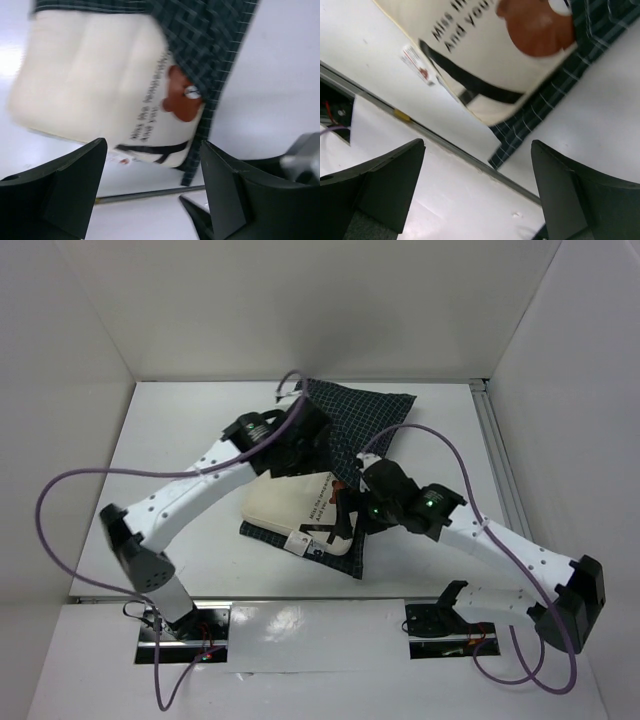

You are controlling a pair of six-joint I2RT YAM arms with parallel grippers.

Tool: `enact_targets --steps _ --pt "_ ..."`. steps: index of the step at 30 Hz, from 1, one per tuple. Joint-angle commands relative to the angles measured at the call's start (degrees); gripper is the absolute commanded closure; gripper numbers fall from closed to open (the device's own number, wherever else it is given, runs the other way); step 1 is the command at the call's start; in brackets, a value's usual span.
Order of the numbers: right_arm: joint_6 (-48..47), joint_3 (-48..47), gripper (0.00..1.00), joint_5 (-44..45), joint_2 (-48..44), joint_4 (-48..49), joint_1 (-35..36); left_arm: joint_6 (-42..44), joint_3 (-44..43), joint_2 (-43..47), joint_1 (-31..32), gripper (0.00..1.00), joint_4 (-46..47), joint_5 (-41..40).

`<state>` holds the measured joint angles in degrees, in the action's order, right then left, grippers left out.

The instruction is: Put the pillow into the pillowcase

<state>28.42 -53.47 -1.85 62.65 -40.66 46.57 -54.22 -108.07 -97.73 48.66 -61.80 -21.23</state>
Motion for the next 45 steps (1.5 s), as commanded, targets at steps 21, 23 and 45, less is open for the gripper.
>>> enact_targets --steps 21,23,45 --pt "-1.0 -17.8 0.83 20.5 36.6 17.9 9.2 3.3 34.8 36.2 -21.0 0.00 -2.3 -1.2" --pt "-1.5 -16.0 1.00 21.4 33.9 17.1 8.6 3.3 36.7 36.2 -21.0 0.00 -0.3 0.0" --pt "-7.2 -9.2 1.00 12.0 4.0 5.5 2.7 7.7 66.4 24.9 -13.0 0.00 54.1 33.3"
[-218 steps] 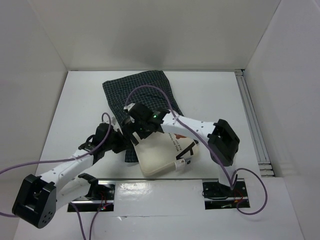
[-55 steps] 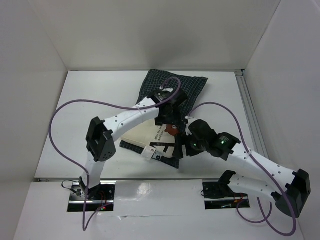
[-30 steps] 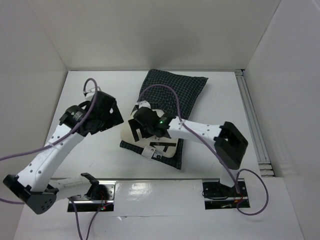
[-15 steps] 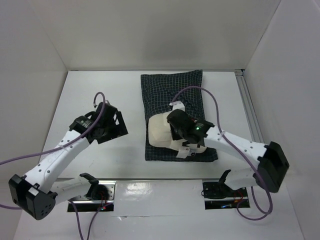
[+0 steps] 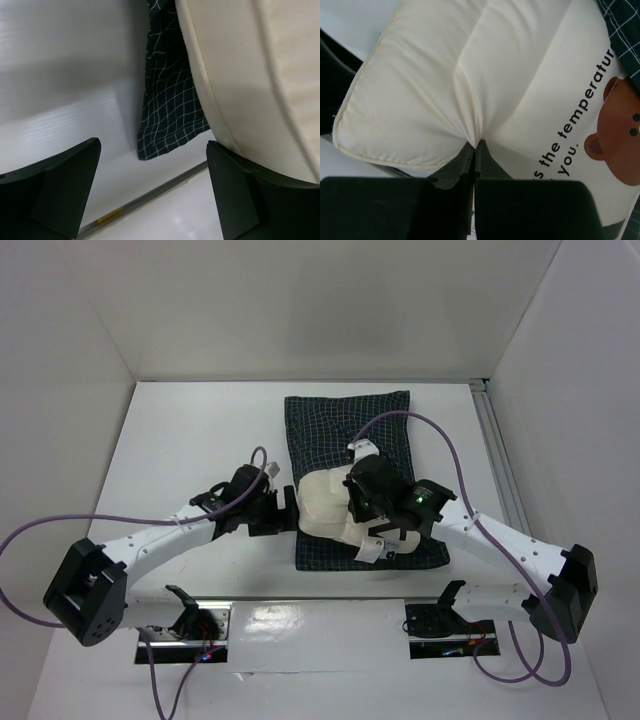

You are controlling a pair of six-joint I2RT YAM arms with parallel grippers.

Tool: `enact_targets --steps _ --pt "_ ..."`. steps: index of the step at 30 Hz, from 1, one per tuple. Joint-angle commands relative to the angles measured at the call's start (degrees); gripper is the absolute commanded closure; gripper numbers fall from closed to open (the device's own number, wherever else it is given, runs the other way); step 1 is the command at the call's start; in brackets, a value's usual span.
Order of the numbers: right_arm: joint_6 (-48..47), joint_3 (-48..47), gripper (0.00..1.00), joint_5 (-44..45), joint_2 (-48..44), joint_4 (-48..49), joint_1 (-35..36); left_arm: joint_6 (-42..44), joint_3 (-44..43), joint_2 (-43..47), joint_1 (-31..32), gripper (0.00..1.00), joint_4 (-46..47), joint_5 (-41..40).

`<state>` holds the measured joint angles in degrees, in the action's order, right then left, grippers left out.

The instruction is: Put the pillow into the pillowcase

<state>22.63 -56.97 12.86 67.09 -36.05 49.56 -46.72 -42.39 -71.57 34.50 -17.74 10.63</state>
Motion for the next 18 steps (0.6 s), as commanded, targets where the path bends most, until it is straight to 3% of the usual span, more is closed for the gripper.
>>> enact_targets --steps 1,14,16,18 --pt "-1.9 -7.1 1.00 -3.6 -0.5 0.9 -0.3 1.1 2.2 -1.8 1.7 0.00 12.5 0.7" --pt "-2.4 -12.2 1.00 -4.9 -0.5 -1.4 -0.9 -1.7 7.9 -9.6 5.8 0.02 30.7 -1.9" --pt "-2.4 -12.2 1.00 -4.9 0.1 -1.4 -0.9 -3.4 7.9 -10.7 6.5 0.07 33.5 -0.5" --pt "-1.9 -11.5 1.00 -4.9 0.1 -1.4 -0.9 -4.5 7.9 -11.5 6.5 0.24 37.1 0.9"
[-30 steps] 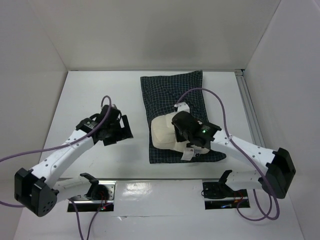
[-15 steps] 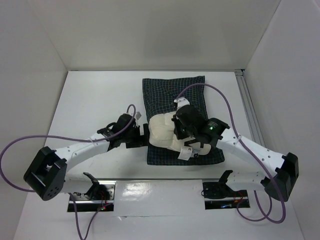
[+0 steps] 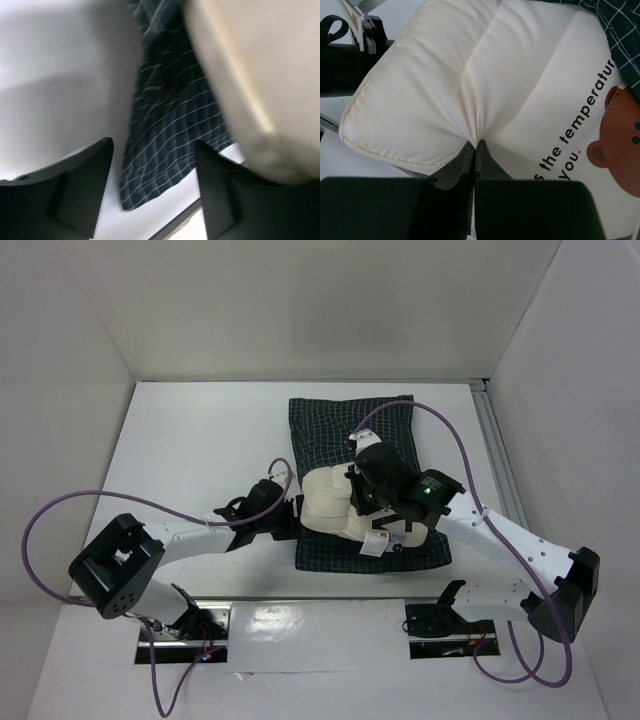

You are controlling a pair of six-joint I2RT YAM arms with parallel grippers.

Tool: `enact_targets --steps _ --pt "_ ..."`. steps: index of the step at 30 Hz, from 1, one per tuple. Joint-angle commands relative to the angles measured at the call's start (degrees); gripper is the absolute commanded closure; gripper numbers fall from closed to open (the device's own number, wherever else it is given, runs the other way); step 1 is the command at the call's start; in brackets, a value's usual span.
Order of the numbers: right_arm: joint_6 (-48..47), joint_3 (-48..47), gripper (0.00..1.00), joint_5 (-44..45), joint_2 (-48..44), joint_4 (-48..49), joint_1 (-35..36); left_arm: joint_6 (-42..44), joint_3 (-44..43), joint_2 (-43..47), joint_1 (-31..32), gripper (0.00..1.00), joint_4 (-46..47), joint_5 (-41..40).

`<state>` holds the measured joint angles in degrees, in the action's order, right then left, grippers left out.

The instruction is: Put the pillow into the pillowcase

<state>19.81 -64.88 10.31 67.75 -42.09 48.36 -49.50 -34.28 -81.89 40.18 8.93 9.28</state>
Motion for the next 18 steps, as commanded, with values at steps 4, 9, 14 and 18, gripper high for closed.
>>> enact_targets --steps 4,9,14,18 --pt "2.2 -2.3 1.00 -2.9 -0.6 4.6 -0.2 -4.0 -0.2 -1.8 0.9 0.96 11.1 2.2" --pt "3.6 -0.9 1.00 -2.9 -1.1 1.9 -0.2 -5.3 0.1 2.2 0.9 1.00 7.1 0.8" --pt "6.6 4.1 1.00 1.5 -1.6 -1.3 -0.2 -9.9 7.6 14.5 1.4 1.00 4.5 -0.9" --pt "9.1 11.1 1.00 0.2 -2.3 -0.2 -0.7 -12.6 12.6 26.1 1.9 1.00 2.6 -3.2"
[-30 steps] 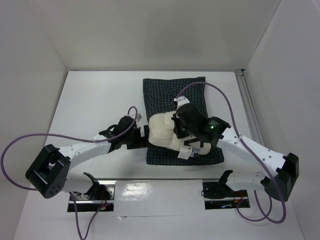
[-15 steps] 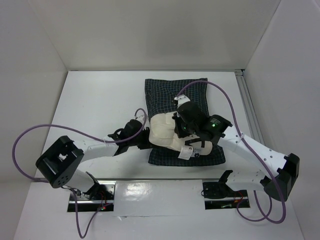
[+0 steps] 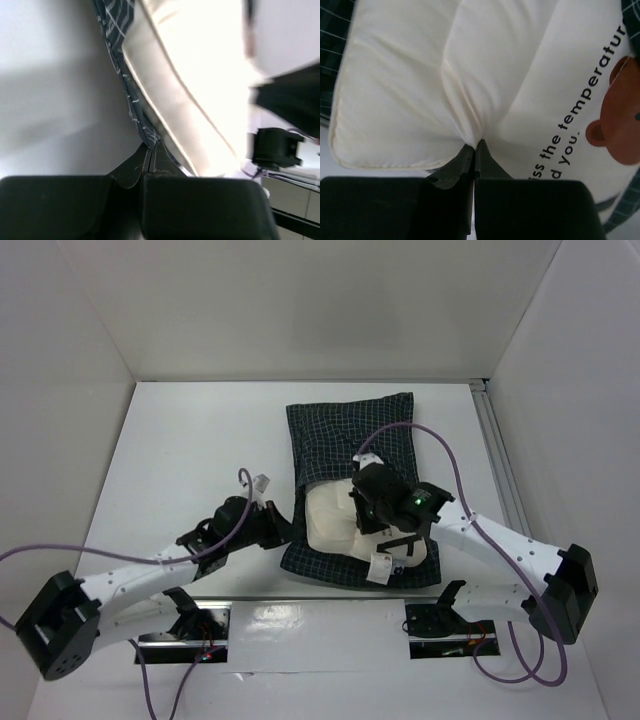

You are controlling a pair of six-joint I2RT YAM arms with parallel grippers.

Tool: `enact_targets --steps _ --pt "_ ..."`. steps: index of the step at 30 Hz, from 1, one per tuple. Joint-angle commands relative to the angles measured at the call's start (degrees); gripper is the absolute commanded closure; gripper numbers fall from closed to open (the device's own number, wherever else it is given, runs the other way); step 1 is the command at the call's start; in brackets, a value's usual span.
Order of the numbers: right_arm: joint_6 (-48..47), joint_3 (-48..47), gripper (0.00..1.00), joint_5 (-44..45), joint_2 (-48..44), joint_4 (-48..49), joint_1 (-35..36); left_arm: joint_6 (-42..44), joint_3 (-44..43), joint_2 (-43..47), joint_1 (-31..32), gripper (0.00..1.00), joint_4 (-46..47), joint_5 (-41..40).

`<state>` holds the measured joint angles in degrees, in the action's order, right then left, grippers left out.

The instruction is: Put the pillow into the pillowcase

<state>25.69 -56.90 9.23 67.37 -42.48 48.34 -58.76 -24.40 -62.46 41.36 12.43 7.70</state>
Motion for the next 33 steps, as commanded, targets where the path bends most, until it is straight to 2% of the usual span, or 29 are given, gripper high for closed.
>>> enact_targets --steps 1,2,3,4,5,8,11,15,20,21,22,23,24,25,28,32,33 --pt "3.2 3.6 1.00 0.7 -2.4 0.2 -0.7 -3.4 3.3 9.8 0.7 1.00 -1.4 -1.6" --pt "3.2 3.6 0.98 0.7 -2.4 0.8 -0.7 -4.0 3.9 10.8 1.3 1.00 -2.3 -2.3" --pt "3.2 2.3 0.83 -0.3 -1.5 0.8 -0.7 -4.0 3.9 11.4 1.3 1.00 -2.8 -2.3" --pt "3.2 1.2 0.57 -1.1 -0.7 0.8 -0.7 -4.0 3.9 11.4 1.3 1.00 -2.8 -2.3" --pt "2.7 0.1 0.21 -2.7 0.1 0.8 -0.7 -4.0 3.9 11.4 1.3 1.00 -3.5 -2.3" --pt "2.7 -4.3 0.01 -5.1 2.9 2.7 0.1 -4.0 3.4 11.4 1.3 1.00 -3.5 -2.3" --pt "5.3 -6.1 0.01 -4.5 6.4 6.1 3.0 -4.0 3.4 10.9 1.8 1.00 -2.9 -2.3" --pt "6.9 -5.3 0.01 -4.1 9.7 11.9 4.4 -4.0 3.4 12.8 1.8 1.00 -4.1 -2.9" --pt "8.2 -5.9 0.01 -2.4 18.9 17.9 5.8 -3.4 3.4 14.5 1.8 1.00 -4.8 -3.4" --pt "8.2 -5.3 0.18 -1.8 19.8 19.0 5.8 -3.4 3.4 14.6 2.3 1.00 -5.3 -2.8" --pt "8.2 -5.3 0.41 0.7 21.9 19.0 5.8 -3.4 3.4 15.3 2.3 1.00 -5.3 -2.8" --pt "8.2 -6.4 0.70 1.7 23.1 19.0 3.7 -3.4 3.4 16.2 2.3 1.00 -5.3 -2.3" --pt "7.6 -7.2 0.94 2.4 24.0 19.0 2.6 -3.4 3.4 16.7 2.3 1.00 -5.3 -2.3" --pt "7.6 -8.3 1.00 3.8 24.6 19.0 1.6 -3.4 3.4 17.3 2.3 1.00 -5.3 -0.7" --pt "1.4 -14.2 1.00 7.4 24.6 20.7 -3.1 -3.4 2.2 19.9 2.9 1.00 -6.8 0.6" --pt "-5.3 -36.5 1.00 11.3 27.0 15.0 -6.0 -2.8 -1.7 23.2 4.2 1.00 -10.3 4.3" --pt "-5.3 -38.2 1.00 11.3 27.7 15.0 -6.0 -3.4 -1.7 24.7 4.2 1.00 -10.3 5.3"
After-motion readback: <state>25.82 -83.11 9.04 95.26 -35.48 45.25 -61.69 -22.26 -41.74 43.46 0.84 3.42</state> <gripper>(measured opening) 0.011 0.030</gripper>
